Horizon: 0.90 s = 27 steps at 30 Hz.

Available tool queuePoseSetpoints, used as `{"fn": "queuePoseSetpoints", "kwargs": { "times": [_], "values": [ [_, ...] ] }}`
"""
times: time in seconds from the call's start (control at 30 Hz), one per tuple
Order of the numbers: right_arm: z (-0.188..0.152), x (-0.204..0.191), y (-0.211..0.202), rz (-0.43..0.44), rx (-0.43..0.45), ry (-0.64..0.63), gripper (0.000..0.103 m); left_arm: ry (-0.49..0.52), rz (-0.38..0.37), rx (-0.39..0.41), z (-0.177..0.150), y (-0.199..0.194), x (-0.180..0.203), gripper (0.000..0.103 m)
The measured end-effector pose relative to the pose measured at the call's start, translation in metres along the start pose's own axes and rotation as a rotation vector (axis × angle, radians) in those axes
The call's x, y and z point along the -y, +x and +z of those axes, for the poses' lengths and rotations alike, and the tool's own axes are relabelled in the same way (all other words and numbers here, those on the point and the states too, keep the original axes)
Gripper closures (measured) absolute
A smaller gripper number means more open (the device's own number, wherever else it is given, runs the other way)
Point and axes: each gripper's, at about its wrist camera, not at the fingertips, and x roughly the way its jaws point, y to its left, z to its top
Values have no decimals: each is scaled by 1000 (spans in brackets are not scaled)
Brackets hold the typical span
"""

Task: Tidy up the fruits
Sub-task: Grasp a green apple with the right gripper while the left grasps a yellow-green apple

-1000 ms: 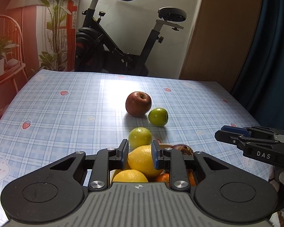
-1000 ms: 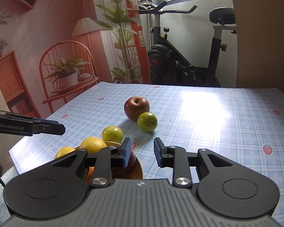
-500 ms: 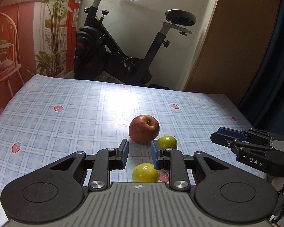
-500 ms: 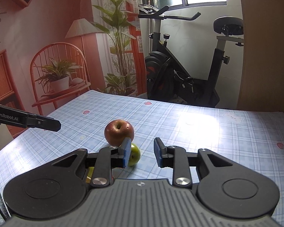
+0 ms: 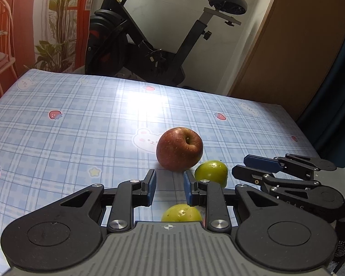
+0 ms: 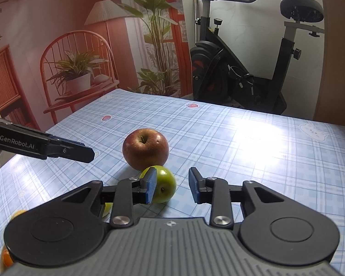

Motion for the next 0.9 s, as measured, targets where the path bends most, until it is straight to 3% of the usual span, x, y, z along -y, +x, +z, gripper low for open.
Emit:
{"fn": "queuePoseSetpoints", "kwargs": {
  "times": [0.2,0.5,0.63,0.9],
  "values": [
    [-2,-4,17,51,-50,-43,51,-43,-29,-31,-3,8,-6,76],
    [0,-13,37,48,-87,-109,51,-56,-44,-62,-5,7,-9,74],
    [-1,-14,43,51,-93,-99,50,-70,-70,-95,-9,8,-11,53],
    [-4,-12,42,56,-94,-83,54,-110,-108,-158,-19,19,-17,49]
  ]
}}
